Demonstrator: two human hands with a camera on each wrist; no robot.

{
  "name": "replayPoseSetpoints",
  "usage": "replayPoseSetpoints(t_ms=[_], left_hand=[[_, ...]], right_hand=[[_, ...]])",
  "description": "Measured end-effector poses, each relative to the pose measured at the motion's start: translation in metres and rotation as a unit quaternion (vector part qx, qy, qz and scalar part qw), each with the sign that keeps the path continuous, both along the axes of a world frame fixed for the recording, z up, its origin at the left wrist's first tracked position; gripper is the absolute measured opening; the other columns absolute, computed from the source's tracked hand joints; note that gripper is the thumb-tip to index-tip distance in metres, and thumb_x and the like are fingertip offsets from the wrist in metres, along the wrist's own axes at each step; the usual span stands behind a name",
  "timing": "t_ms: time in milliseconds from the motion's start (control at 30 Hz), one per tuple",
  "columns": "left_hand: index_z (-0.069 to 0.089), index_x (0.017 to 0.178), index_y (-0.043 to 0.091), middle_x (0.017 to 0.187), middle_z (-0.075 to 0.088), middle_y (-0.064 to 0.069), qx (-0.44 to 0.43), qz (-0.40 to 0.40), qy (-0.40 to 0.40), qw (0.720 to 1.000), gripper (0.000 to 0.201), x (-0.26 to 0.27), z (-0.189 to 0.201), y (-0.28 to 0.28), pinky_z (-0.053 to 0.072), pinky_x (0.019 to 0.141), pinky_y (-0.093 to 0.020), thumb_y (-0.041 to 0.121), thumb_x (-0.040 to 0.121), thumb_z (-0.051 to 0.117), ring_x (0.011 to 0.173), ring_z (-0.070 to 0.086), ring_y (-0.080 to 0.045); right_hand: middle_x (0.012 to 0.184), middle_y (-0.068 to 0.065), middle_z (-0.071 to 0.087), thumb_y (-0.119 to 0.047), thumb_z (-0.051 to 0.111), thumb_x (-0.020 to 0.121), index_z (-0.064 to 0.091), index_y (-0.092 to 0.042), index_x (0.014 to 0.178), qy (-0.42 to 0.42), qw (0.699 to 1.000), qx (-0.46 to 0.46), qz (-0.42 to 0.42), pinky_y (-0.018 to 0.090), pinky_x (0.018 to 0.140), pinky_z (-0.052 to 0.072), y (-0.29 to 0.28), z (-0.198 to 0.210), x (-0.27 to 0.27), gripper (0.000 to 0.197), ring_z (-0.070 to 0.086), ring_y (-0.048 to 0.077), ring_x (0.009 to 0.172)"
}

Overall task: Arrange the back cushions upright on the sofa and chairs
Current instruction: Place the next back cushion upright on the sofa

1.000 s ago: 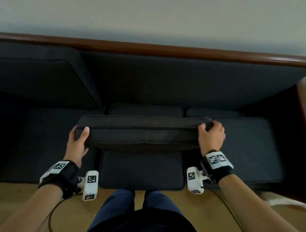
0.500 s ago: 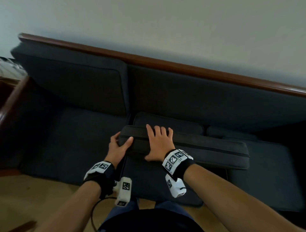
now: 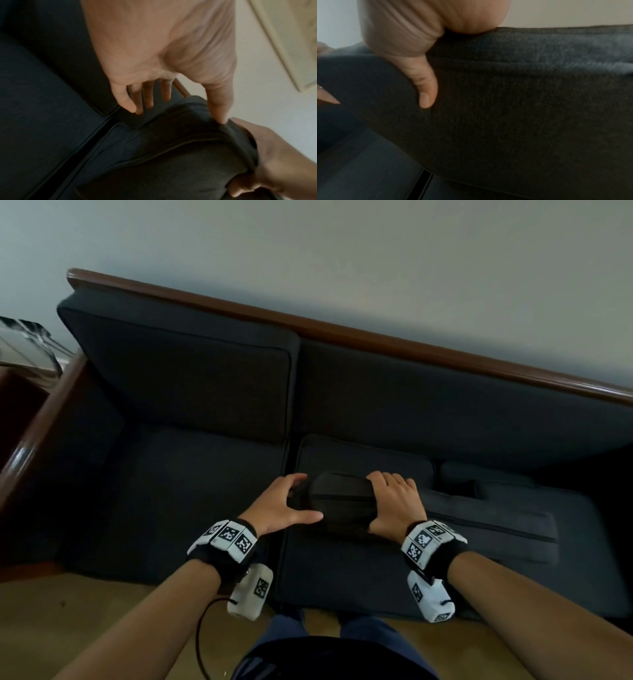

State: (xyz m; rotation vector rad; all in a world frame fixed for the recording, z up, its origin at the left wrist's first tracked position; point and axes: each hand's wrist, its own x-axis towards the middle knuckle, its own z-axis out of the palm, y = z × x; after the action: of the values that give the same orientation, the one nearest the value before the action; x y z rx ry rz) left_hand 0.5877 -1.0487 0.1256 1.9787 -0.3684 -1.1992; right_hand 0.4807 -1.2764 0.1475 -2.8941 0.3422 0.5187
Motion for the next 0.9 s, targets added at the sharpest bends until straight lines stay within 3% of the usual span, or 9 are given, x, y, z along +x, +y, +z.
replayPoseSetpoints(t_ms=[67,133,267,367,467,667,733,833,900], left_hand=[[0.031,0.150,0.029,0.152,0.036,0.004,-0.029,-0.020,-0.011,0.999,0.122,0.005,0.018,0.001,0.036,0.108,-0.030,0.075,0.049,0.079,0.135,0.040,-0.013],[0.032,0.148,0.037,0.146,0.038,0.012,-0.064,-0.023,-0.025,0.997,0.132,0.011,0.038,-0.001,0.036,0.109,-0.033,0.086,0.033,0.074,0.132,0.039,-0.009],[0.023,0.133,0.067,0.141,0.038,0.024,-0.104,-0.078,-0.144,0.981,0.114,0.023,0.071,-0.005,0.031,0.116,-0.049,0.070,0.038,0.086,0.136,0.038,-0.010],[0.024,0.138,0.059,0.142,0.044,0.018,-0.113,-0.096,-0.290,0.945,0.112,0.032,0.092,-0.005,0.035,0.113,-0.053,0.068,0.043,0.083,0.131,0.045,-0.009],[0.039,0.136,0.044,0.129,0.049,0.021,-0.105,-0.095,-0.393,0.909,0.107,0.032,0.117,-0.010,0.035,0.107,-0.039,0.075,0.040,0.077,0.118,0.048,-0.005],[0.047,0.133,0.033,0.119,0.055,0.009,-0.005,-0.140,-0.469,0.872,0.107,-0.007,0.104,-0.042,0.038,0.096,-0.038,0.083,0.040,0.068,0.105,0.052,-0.015],[0.045,0.135,0.032,0.121,0.054,0.009,0.017,-0.155,-0.488,0.859,0.110,-0.016,0.103,-0.063,0.040,0.098,-0.040,0.084,0.040,0.068,0.107,0.052,-0.017],[0.038,0.141,0.034,0.129,0.050,0.008,0.064,-0.197,-0.493,0.845,0.113,-0.032,0.110,-0.103,0.036,0.101,-0.040,0.085,0.045,0.068,0.115,0.048,-0.018],[0.032,0.146,0.032,0.135,0.047,0.005,0.076,-0.232,-0.496,0.833,0.113,-0.047,0.110,-0.132,0.035,0.102,-0.039,0.083,0.052,0.067,0.119,0.046,-0.020]], right_hand=[[0.121,0.005,0.061,-0.036,0.085,0.057,0.048,-0.015,0.129,-0.014,0.999,0.027,-0.017,0.043,0.098,0.039,-0.005,0.017,0.000,0.084,0.055,0.028,0.113],[0.119,0.006,0.061,-0.034,0.091,0.052,0.049,-0.014,0.128,-0.031,0.997,0.064,-0.038,0.042,0.098,0.040,-0.012,0.040,0.002,0.089,0.056,0.027,0.112],[0.107,-0.003,0.060,-0.029,0.097,0.044,0.047,-0.026,0.111,-0.116,0.976,0.169,-0.076,0.037,0.088,0.047,-0.026,0.087,-0.003,0.084,0.058,0.018,0.098],[0.109,-0.009,0.061,-0.025,0.099,0.041,0.046,-0.030,0.110,-0.197,0.939,0.269,-0.084,0.039,0.087,0.052,-0.032,0.106,-0.016,0.087,0.062,0.015,0.101],[0.114,-0.011,0.060,-0.028,0.100,0.040,0.045,-0.030,0.117,-0.245,0.915,0.309,-0.084,0.043,0.090,0.055,-0.039,0.102,-0.029,0.094,0.062,0.014,0.107],[0.136,-0.006,0.052,-0.063,0.088,0.030,0.025,-0.053,0.133,-0.193,0.914,0.335,-0.122,0.051,0.103,0.048,-0.051,0.053,-0.062,0.122,0.053,0.017,0.126],[0.144,-0.003,0.047,-0.065,0.089,0.029,0.018,-0.062,0.136,-0.207,0.904,0.348,-0.135,0.051,0.106,0.045,-0.061,0.054,-0.069,0.128,0.048,0.019,0.133],[0.147,-0.002,0.040,-0.049,0.090,0.043,0.022,-0.038,0.148,-0.245,0.911,0.305,-0.128,0.047,0.109,0.042,-0.079,0.074,-0.074,0.125,0.043,0.018,0.133],[0.142,-0.004,0.041,-0.048,0.086,0.050,0.027,-0.032,0.148,-0.228,0.941,0.230,-0.094,0.048,0.108,0.040,-0.092,0.092,-0.072,0.116,0.040,0.018,0.130]])
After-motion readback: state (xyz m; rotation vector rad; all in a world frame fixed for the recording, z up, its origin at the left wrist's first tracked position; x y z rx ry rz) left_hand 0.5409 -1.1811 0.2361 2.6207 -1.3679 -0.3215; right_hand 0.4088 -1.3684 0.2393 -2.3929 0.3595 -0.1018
